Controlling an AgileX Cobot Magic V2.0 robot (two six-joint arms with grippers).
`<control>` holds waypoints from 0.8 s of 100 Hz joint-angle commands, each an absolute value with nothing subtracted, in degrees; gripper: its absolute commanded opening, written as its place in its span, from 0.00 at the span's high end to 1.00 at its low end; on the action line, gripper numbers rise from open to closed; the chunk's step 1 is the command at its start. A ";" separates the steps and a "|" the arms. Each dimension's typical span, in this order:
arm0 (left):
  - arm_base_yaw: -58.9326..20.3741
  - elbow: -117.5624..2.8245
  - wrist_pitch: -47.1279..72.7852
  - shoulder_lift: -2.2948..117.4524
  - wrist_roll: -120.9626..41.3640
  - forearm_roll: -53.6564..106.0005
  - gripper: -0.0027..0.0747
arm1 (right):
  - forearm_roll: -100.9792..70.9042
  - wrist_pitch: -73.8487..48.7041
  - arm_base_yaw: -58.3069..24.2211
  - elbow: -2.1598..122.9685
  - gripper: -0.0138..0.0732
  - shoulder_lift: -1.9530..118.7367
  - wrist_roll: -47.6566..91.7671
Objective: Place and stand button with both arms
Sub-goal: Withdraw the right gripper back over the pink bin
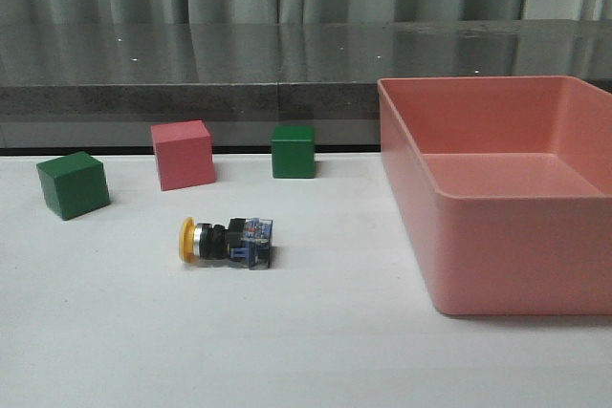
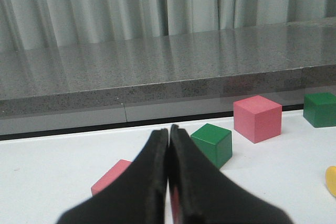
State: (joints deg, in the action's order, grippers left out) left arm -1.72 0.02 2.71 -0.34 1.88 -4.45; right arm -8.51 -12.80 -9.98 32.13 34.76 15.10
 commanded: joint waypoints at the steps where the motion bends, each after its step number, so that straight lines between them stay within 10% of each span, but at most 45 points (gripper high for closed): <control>1: -1.54 1.73 -1.90 -2.16 2.40 -4.39 0.99 | -8.69 -6.25 -9.58 29.58 0.91 29.67 14.90; 80: -1.54 1.73 -1.90 -2.16 2.40 -4.39 0.99 | -8.69 -6.33 -9.58 23.28 0.91 21.18 14.95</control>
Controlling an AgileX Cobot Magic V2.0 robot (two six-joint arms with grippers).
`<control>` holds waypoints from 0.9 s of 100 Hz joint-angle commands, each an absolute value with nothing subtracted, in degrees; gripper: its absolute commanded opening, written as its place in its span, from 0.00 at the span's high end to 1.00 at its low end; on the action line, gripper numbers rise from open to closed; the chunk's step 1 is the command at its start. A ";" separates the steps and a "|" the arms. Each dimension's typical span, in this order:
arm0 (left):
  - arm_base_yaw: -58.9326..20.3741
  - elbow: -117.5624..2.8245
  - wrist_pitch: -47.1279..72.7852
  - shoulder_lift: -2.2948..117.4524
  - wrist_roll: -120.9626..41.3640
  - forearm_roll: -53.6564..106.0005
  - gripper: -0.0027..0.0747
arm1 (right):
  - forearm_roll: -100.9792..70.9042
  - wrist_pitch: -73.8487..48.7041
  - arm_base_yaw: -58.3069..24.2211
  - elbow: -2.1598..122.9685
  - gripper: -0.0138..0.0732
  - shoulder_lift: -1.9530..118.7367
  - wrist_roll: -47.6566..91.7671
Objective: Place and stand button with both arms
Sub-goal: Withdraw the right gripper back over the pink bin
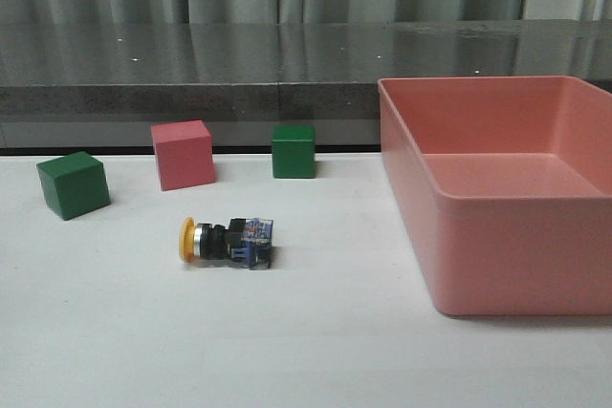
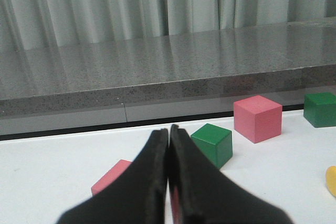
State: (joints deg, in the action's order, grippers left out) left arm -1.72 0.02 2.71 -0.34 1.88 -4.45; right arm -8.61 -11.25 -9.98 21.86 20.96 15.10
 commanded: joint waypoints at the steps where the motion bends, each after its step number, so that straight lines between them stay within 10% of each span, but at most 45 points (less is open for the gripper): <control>1: -1.54 1.73 -2.05 -2.16 2.40 -4.39 0.99 | -8.69 -6.33 -9.58 23.28 0.91 21.18 14.95; 35: -1.54 -2.37 -13.76 -1.75 2.40 12.06 0.99 | -8.69 -6.33 -9.58 23.28 0.91 21.18 14.95; 90: -1.54 -44.53 19.20 40.31 0.72 7.12 0.99 | -8.69 -6.33 -9.58 23.28 0.91 21.18 14.95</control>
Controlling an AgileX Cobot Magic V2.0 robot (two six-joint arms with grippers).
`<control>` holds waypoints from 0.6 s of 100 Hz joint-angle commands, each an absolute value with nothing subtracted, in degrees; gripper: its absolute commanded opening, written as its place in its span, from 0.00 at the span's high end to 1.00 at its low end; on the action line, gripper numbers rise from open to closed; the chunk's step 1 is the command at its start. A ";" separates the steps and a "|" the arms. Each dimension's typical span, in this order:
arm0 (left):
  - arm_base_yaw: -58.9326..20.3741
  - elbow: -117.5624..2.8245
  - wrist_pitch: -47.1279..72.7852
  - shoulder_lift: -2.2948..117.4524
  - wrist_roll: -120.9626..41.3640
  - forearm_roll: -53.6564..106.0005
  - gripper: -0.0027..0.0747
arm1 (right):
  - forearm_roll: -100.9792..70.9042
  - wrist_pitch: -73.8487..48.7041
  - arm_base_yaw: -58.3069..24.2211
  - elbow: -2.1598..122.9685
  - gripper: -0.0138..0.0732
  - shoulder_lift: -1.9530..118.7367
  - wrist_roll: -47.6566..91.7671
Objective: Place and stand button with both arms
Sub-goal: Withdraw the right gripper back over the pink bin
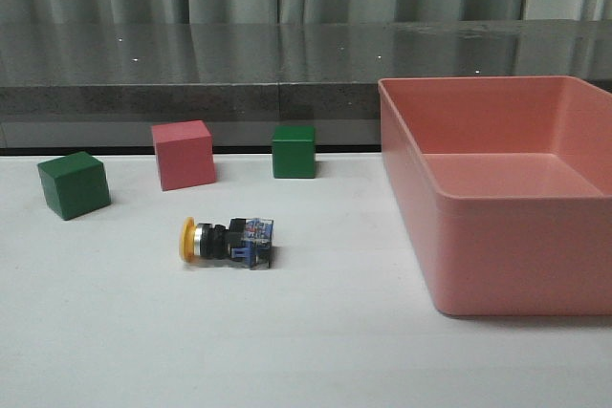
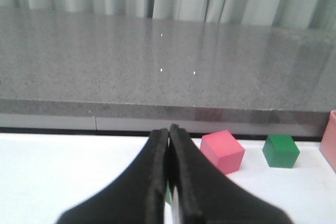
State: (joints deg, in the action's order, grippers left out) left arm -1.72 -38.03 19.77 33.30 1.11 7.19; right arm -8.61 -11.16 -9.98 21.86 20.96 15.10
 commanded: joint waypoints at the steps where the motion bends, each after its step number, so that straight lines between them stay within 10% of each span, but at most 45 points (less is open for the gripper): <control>1: -1.54 -44.84 19.32 41.33 0.72 7.12 0.99 | -8.69 -6.33 -9.58 23.28 0.91 21.18 14.95; 31: -1.54 -50.50 19.09 57.67 0.72 7.23 0.94 | -8.69 -6.33 -9.58 23.28 0.91 21.18 14.95; 60: -1.54 -50.50 19.08 63.89 0.72 7.36 0.25 | -8.69 -6.33 -9.58 23.28 0.91 21.18 14.95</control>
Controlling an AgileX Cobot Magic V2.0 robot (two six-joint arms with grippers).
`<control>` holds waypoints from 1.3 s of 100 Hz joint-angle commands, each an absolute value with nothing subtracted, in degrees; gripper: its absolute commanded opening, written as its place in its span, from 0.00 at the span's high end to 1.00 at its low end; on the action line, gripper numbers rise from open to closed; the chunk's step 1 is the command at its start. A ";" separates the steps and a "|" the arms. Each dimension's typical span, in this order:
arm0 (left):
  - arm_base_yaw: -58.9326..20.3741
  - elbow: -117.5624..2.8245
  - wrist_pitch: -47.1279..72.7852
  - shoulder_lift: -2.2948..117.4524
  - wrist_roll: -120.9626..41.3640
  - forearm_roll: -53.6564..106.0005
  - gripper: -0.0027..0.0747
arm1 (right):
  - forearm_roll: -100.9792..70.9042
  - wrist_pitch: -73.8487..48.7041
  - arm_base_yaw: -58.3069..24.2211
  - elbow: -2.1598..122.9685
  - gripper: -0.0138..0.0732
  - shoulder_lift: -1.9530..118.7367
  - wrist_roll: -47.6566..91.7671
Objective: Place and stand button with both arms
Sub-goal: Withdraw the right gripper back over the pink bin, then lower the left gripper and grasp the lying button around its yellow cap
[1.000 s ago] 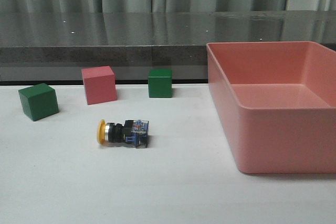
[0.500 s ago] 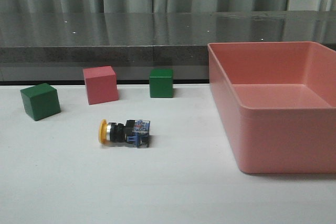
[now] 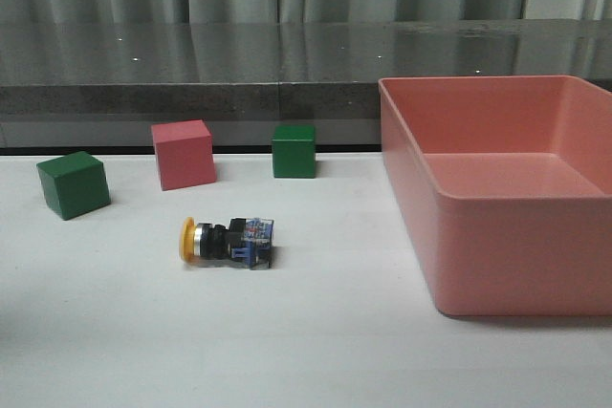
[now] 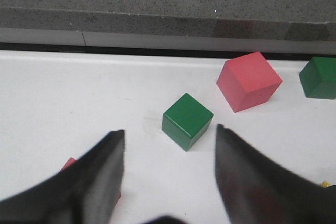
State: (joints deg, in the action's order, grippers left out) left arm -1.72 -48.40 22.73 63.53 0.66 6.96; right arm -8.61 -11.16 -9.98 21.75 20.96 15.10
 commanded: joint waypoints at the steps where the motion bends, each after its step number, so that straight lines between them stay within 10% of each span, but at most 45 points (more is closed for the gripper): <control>1: -1.54 -50.50 19.08 64.00 0.72 7.36 0.24 | -8.69 -6.33 -9.58 23.28 0.91 21.18 14.95; 65: -11.76 -54.68 12.81 78.56 -30.31 17.03 0.23 | -8.69 -6.33 -9.58 23.28 0.91 21.18 14.95; 130: -6.51 -63.80 48.69 95.06 -101.99 68.38 0.23 | -8.69 -6.33 -9.58 23.28 0.91 21.18 14.95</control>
